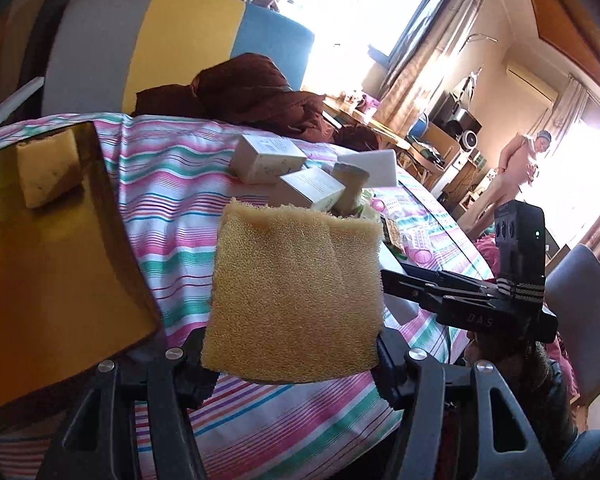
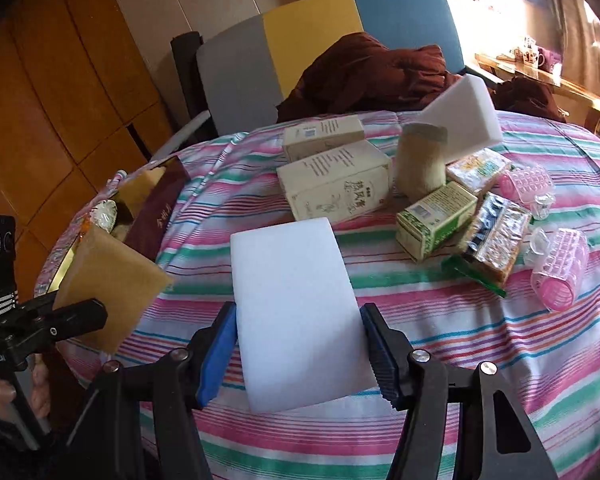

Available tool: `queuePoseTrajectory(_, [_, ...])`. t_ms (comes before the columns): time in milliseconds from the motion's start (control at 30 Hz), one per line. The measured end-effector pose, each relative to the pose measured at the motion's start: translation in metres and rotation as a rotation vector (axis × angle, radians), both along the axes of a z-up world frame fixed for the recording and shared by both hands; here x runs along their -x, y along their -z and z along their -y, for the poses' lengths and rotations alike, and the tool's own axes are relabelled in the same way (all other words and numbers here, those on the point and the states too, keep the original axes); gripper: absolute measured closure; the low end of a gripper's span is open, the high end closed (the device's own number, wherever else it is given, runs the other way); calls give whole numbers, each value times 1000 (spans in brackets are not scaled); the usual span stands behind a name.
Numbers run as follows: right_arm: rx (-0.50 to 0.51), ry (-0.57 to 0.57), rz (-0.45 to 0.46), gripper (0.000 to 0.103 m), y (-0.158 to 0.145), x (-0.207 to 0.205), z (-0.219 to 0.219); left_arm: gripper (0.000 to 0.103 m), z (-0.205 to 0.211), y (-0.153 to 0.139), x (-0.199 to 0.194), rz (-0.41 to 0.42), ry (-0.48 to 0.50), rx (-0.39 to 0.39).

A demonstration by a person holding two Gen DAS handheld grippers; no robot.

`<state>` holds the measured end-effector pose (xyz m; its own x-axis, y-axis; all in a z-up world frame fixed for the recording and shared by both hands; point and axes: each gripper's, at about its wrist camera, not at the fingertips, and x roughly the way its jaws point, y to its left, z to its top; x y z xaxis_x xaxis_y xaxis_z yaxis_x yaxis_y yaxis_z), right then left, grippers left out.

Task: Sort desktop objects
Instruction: 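Carry both sponges into the gold tray and open both tools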

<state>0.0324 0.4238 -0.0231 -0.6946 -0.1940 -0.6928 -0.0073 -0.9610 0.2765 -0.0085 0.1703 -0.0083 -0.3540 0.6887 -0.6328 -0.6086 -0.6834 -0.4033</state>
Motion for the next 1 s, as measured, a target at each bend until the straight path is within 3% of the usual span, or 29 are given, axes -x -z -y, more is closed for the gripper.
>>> queuePoseTrajectory(267, [1, -123, -69, 40, -24, 30, 71, 40, 84, -15, 20, -27, -234, -8])
queuePoseTrajectory(500, [-5, -225, -87, 40, -41, 62, 136, 40, 148, -21, 74, -1, -402, 47])
queuePoseTrajectory(667, [-9, -263, -77, 40, -45, 85, 168, 40, 166, -15, 123, 85, -451, 67])
queuePoseTrajectory(1000, [-83, -334, 20, 40, -30, 118, 215, 40, 162, 16, 181, 203, -526, 110])
